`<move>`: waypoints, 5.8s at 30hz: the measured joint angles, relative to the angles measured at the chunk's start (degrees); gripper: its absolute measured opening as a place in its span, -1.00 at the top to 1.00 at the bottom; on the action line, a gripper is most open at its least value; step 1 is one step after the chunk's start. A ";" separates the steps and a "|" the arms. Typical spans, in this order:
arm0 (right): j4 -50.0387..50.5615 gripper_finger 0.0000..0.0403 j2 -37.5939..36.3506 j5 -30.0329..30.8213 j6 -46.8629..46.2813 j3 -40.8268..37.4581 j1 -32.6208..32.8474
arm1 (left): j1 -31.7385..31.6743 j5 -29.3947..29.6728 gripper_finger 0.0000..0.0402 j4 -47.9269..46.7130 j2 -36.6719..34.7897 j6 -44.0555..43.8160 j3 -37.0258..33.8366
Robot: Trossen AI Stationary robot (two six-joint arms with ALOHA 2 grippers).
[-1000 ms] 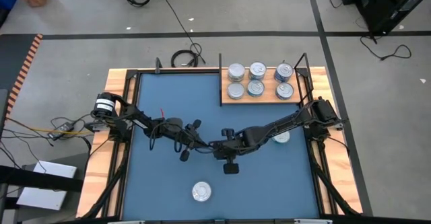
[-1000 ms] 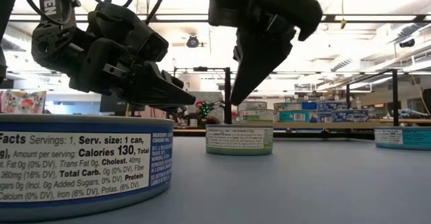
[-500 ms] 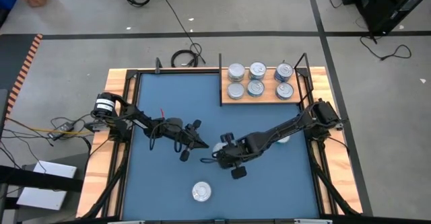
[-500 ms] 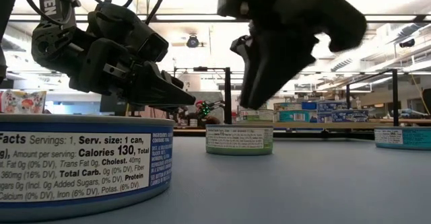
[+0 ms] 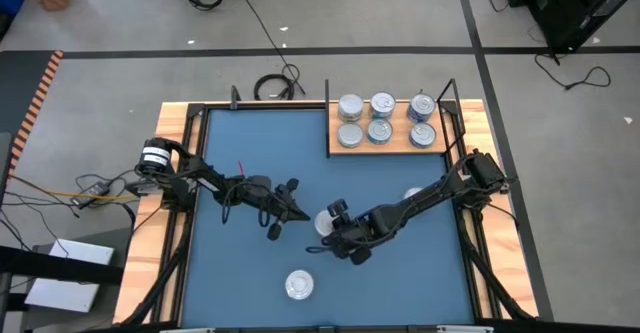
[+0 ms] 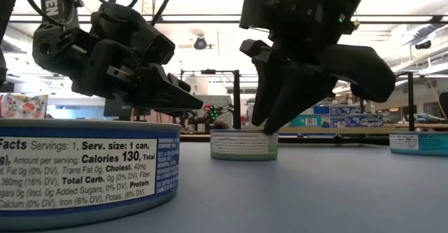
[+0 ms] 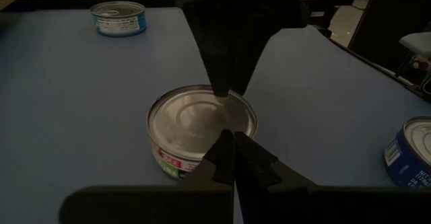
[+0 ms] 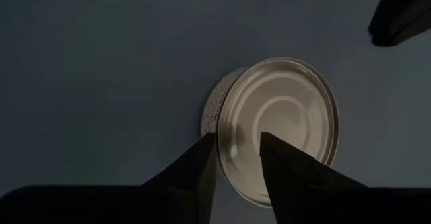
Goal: Stack canned seafood by type on shelf
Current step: Stack the green tuna can on to the green tuna can on the shelf aligned with the other green tuna can
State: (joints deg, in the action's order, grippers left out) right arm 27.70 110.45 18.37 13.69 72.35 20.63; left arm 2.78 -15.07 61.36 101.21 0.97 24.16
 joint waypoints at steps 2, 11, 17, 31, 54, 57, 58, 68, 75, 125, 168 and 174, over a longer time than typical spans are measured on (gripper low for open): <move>-0.04 0.39 0.00 -0.04 0.00 0.00 -0.29 | 0.00 0.00 0.97 0.17 0.00 -0.19 0.00; -0.12 0.40 0.02 -3.03 0.35 -0.46 -2.51 | -3.60 -4.54 0.97 2.31 -0.02 -1.64 0.02; -1.97 0.40 -0.22 -3.21 2.67 -3.25 -4.21 | -6.92 -8.66 0.97 2.63 -0.02 -2.00 0.02; -2.82 0.57 -0.20 -4.55 4.18 -4.02 -10.05 | -12.07 -9.25 0.97 3.59 -0.02 -3.38 0.02; -6.18 0.98 0.02 -8.20 10.06 -4.21 -15.99 | -19.67 -9.48 0.97 4.04 -11.08 -0.90 -8.44; -6.53 0.97 0.00 -9.74 9.97 -4.21 -16.05 | -19.54 -7.56 0.97 5.50 -11.13 0.26 -10.22; -6.40 0.98 0.00 -10.05 9.76 -4.20 -16.07 | -19.54 -6.68 0.97 5.86 -11.06 0.30 -10.62; -2.49 0.99 -1.64 -18.49 -1.46 2.19 -16.30 | -18.01 -5.49 0.97 9.05 -11.06 -0.06 -12.39; 0.15 0.99 -2.58 -23.54 -7.53 3.52 -19.18 | -15.46 -4.27 0.97 9.62 -11.06 -0.01 -12.39; 1.59 1.00 2.95 -27.37 -8.74 9.16 -20.93 | -13.92 -2.49 0.97 7.66 -10.97 1.71 -12.31; 10.14 0.99 2.71 -10.50 -11.52 7.89 -21.53 | -12.70 0.98 0.97 -2.24 -8.63 -1.52 -7.29; 7.26 0.99 2.73 -11.51 -14.23 4.37 -22.00 | -12.72 -0.52 0.97 3.51 -1.23 -3.21 -5.25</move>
State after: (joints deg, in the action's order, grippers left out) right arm 34.96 113.19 6.86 -0.53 76.72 -1.37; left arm -9.93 -15.59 64.88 99.98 -2.24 18.91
